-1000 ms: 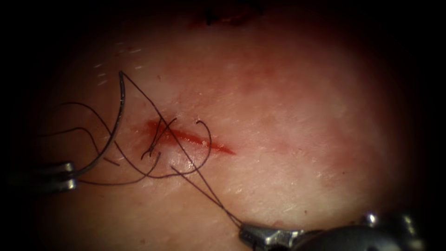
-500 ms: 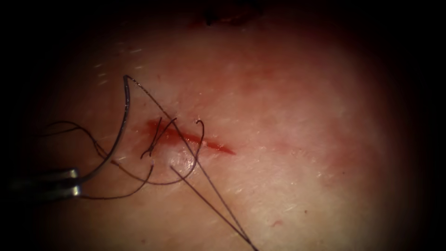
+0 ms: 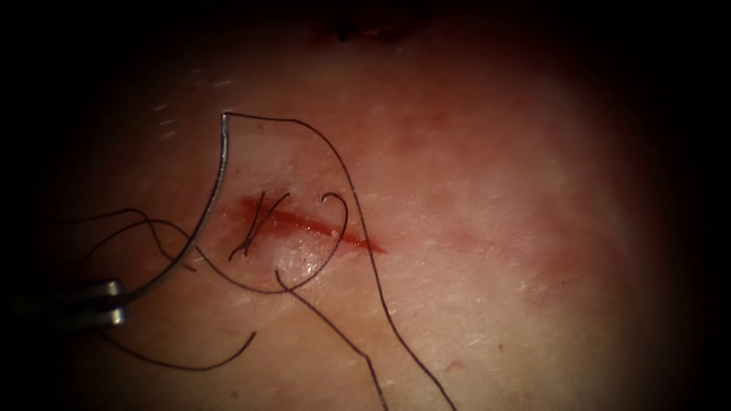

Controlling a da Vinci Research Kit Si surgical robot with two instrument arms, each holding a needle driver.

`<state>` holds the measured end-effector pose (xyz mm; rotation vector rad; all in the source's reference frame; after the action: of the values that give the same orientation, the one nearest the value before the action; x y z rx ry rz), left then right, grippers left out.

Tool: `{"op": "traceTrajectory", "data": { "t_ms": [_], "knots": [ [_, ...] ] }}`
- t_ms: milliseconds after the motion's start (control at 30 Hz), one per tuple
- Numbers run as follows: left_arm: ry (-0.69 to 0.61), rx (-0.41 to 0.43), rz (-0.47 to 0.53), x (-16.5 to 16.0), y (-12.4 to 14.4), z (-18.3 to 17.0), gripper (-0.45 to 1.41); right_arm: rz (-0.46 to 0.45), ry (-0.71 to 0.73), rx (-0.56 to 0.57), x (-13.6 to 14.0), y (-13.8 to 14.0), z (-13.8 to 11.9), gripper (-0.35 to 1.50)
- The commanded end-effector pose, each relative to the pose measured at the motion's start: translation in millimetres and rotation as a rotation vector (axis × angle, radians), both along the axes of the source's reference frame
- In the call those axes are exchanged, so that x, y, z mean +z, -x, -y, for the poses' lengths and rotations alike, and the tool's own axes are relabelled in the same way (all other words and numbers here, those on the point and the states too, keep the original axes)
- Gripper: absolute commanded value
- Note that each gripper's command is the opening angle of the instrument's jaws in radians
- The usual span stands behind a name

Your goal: Wound Closure

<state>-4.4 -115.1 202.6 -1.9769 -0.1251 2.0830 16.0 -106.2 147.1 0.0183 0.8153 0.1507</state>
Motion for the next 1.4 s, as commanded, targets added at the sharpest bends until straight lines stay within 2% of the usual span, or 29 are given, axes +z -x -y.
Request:
{"op": "traceTrajectory", "data": {
  "t_ms": [33,167,233,300,400,500,567,700,867,1167,1267,1400],
  "knots": [
    [-0.008,-0.001,0.005,-0.3,1.0,1.4,-0.45,0.007,-0.01,0.004,-0.5,0.7,1.2,1.46],
    [-0.009,-0.004,0.001,-0.2,0.7,1.3,-0.45,0.025,-0.014,0.02,-1.3,4.2,0.6,1.48],
    [-0.009,-0.004,0.001,-0.2,0.6,1.3,-0.45,0.024,-0.013,0.052,-1.7,5.4,-0.1,1.43],
    [-0.009,-0.006,-0.001,-0.2,0.6,1.3,-0.45,0.017,-0.009,0.103,-2.0,6.2,-1.5,1.36],
    [-0.009,-0.007,-0.001,-0.1,0.7,1.3,-0.45,-0.002,-0.014,0.171,-2.4,5.6,-4.0,1.28],
    [-0.007,-0.008,-0.002,0.0,0.8,1.3,-0.45,-0.074,-0.034,0.168,-2.1,3.6,-6.7,1.23],
    [-0.007,-0.007,-0.002,0.1,0.8,1.3,-0.45,-0.086,-0.023,0.167,-1.5,1.7,-8.4,1.23],
    [-0.006,-0.006,-0.001,0.2,0.7,1.3,-0.45,-0.1,-0.019,0.166,1.4,-2.8,-11.7,1.21],
    [-0.006,-0.007,-0.001,0.2,0.8,1.4,-0.45,-0.117,0.019,0.158,6.1,-7.1,-13.8,1.11],
    [-0.005,-0.009,-0.004,0.4,0.8,1.4,-0.45,-0.13,0.045,0.092,13.5,-13.6,-14.3,0.99],
    [-0.005,-0.009,-0.004,0.4,0.8,1.4,-0.45,-0.118,0.057,0.054,15.8,-15.0,-13.9,0.93],
    [-0.005,-0.008,-0.003,0.3,0.7,1.4,-0.45,-0.114,0.075,0.007,19.2,-15.6,-12.7,0.93]
  ]
}}
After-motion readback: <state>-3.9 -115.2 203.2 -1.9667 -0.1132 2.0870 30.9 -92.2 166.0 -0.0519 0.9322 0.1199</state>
